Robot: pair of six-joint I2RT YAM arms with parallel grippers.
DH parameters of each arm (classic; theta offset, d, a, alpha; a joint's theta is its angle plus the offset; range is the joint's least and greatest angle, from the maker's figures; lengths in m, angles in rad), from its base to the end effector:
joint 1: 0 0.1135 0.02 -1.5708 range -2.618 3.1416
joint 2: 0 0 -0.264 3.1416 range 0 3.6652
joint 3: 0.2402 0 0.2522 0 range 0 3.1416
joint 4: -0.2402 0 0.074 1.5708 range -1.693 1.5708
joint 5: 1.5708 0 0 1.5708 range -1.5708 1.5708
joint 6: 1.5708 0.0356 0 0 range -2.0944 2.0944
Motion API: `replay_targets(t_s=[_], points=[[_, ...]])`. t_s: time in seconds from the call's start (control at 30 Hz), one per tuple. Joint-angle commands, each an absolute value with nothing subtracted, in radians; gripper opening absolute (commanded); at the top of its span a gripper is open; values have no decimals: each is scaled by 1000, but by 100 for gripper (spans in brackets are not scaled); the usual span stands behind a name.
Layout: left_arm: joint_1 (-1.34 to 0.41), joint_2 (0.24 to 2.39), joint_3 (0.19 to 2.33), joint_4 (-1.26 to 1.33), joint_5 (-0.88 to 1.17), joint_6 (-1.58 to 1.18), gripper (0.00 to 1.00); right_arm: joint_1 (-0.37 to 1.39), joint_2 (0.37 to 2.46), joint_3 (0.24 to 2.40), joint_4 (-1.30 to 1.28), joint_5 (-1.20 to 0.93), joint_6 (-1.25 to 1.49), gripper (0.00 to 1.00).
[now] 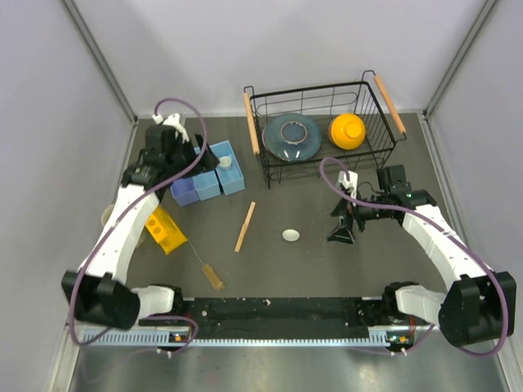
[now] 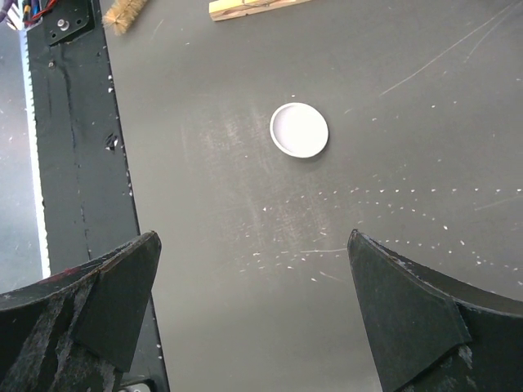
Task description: Organize the chemistry lab equipment
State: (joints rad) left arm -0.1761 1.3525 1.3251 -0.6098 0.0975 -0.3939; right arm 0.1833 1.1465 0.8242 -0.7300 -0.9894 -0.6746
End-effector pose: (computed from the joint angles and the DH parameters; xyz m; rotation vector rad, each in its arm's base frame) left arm 0.2921 -0.0555 0.3594 -0.1884 2.2293 -0.4216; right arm 0.2001 0.0674 0.2522 -1.2146 1.8906 1.0205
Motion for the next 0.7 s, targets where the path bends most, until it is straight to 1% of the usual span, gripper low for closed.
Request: replay_targets(t_s=[0.0,0.03,0.1,0.13,0.2,0.23,0.3,0.33,0.47,0.53,0.57,0.67], points=[[-173,1105,1065,-411,305,-584,84,147,1111,822,-721,-1023,-707,99],[-173,1057,951,-379,342,-630,84,143,1111,821,-722,-1025,-709,99],[-207,926,835,-261,386,-772,84,132,1109,821,-721,-1029,-707,99],[-230,890,737,-227,396,-817,84,129,1108,822,-719,-1029,-707,99],[-343,812,666,-167,356,-915,84,121,1111,824,-719,-1032,-706,99],[-433,796,616,-155,298,-942,84,121,1111,822,-719,-1034,-706,99],[-512,769,571,-115,241,-1033,84,115,1111,821,-718,-1035,-704,99],[-579,764,525,-94,189,-1066,84,115,1111,821,-719,-1035,-704,99],[-731,799,451,-12,51,-1209,84,110,1111,819,-716,-1040,-704,99],[-809,862,440,32,9,-1290,84,112,1114,821,-715,-1040,-704,99],[-831,889,440,44,-53,-1316,84,110,1114,819,-715,-1039,-704,99],[-893,1041,446,118,-90,-1403,84,110,1111,819,-715,-1035,-704,99]])
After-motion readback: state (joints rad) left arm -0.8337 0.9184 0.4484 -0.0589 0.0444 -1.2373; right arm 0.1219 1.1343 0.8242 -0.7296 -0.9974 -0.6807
